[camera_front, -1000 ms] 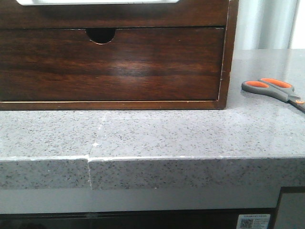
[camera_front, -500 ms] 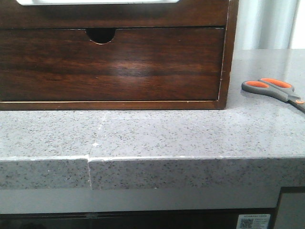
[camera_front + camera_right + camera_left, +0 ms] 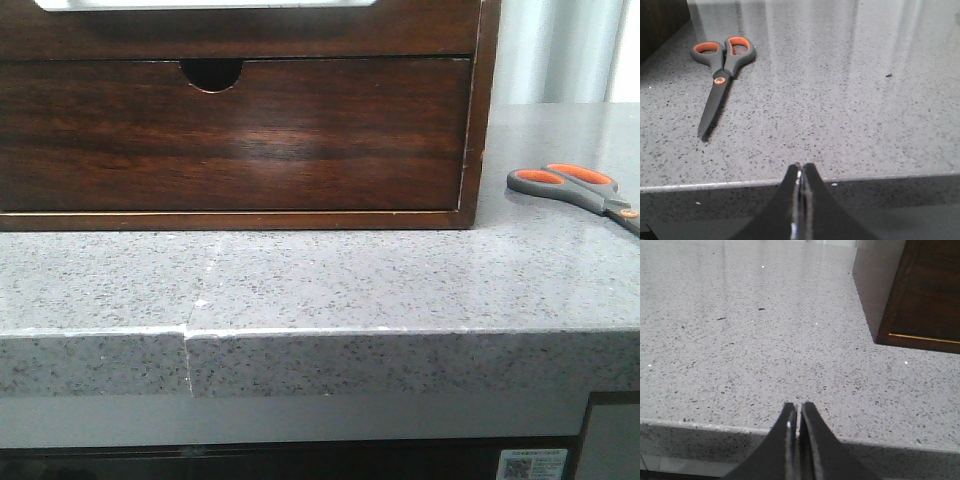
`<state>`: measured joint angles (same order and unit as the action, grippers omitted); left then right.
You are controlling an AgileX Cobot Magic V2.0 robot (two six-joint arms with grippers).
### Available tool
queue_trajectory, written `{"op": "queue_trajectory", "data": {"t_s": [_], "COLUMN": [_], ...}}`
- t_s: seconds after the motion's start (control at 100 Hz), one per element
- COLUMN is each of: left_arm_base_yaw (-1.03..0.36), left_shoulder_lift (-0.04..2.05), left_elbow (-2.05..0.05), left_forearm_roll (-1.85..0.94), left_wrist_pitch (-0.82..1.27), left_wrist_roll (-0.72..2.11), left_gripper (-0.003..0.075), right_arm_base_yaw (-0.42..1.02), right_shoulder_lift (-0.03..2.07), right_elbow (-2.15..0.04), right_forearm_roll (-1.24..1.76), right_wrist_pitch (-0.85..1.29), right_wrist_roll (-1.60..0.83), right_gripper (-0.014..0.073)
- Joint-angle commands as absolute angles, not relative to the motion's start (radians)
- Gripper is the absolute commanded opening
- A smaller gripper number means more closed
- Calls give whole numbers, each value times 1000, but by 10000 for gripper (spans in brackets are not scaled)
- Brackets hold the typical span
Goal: Put scissors in drawer with both arms
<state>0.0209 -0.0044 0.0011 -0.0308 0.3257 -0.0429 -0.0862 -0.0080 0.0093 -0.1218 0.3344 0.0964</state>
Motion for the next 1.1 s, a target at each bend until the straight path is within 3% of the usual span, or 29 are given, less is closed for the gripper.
{"op": "queue_trajectory", "data": {"t_s": [0.0,0.43,0.81,1.09], "left_arm_base_yaw": [24,24,26,26], "left_shoulder_lift": [-35,-34,-34,-34], "left_elbow": [21,21,21,-1], "left_forearm_roll": [-36,13,76,-53], "left_wrist_pitch": [264,129,37,-103], "left_wrist_roll": [-44,-43,-43,-44], "left_gripper": [-22,-22,-22,-22], "right_arm_base_yaw": [-93,-93,-93,-93], "right_shoulder_lift": [-29,-29,-29,-29], "right_elbow": [39,39,39,31], "right_forearm_roll": [-138,-164,-162,-79], "right_wrist_pitch": [321,273,14,-196], "right_wrist_roll": [92,92,92,92], "right_gripper": [-61,-61,-61,-61]}}
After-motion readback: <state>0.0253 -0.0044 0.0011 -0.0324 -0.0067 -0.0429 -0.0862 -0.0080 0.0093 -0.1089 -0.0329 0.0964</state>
